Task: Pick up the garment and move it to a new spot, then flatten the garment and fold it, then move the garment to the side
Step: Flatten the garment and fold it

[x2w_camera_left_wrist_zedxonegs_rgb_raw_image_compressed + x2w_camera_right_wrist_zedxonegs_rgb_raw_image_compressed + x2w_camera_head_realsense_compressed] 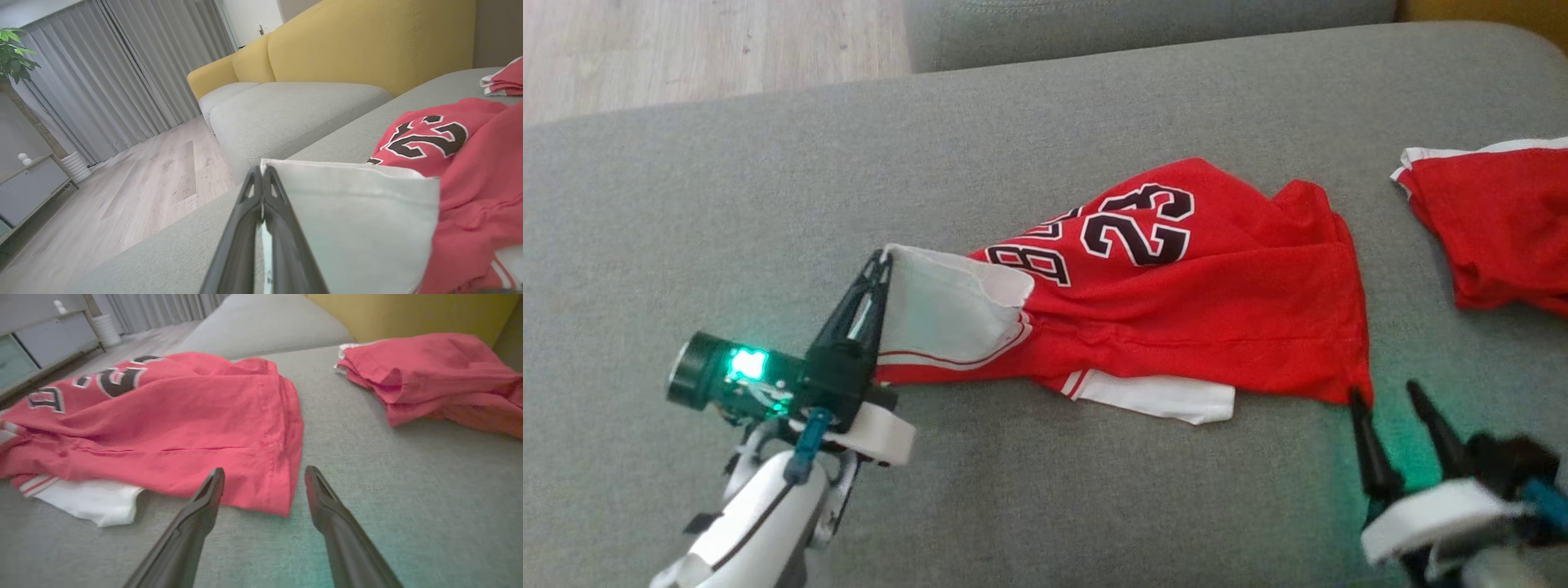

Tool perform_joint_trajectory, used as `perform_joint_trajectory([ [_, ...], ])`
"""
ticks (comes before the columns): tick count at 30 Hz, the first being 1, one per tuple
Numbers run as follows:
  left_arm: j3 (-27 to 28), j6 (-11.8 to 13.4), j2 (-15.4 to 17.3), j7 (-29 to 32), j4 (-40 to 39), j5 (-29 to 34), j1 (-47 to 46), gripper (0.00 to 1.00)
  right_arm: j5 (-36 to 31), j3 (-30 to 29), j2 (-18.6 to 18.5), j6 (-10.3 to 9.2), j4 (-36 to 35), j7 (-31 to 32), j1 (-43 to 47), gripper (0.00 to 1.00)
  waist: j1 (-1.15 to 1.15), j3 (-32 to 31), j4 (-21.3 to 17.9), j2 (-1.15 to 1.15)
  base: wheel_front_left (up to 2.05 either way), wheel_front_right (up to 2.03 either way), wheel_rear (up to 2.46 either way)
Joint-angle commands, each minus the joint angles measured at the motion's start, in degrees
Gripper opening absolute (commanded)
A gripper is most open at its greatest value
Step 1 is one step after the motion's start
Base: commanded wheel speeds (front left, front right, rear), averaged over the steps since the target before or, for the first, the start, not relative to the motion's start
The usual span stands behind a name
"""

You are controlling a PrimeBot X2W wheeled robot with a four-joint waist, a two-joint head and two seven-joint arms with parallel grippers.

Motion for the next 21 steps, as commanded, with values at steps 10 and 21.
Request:
perform_joint_trajectory([
  [10, 3.32, 1.50, 3.65, 1.83, -6.85, -0.13, -1.00, 0.00, 15.26, 8.52, -11.05, -0.04, 4.97, 14.94, -14.49, 1.00, 0.00, 1.75, 0.55, 0.00, 0.00, 0.00, 0.00],
  [21, 2.72, 1.75, 3.58, 1.96, -7.32, -0.46, -1.15, 0.00, 20.19, 14.22, -13.05, -0.04, 10.30, 16.16, -17.98, 0.43, 0.00, 2.23, 1.96, 0.00, 0.00, 0.00, 0.00],
])
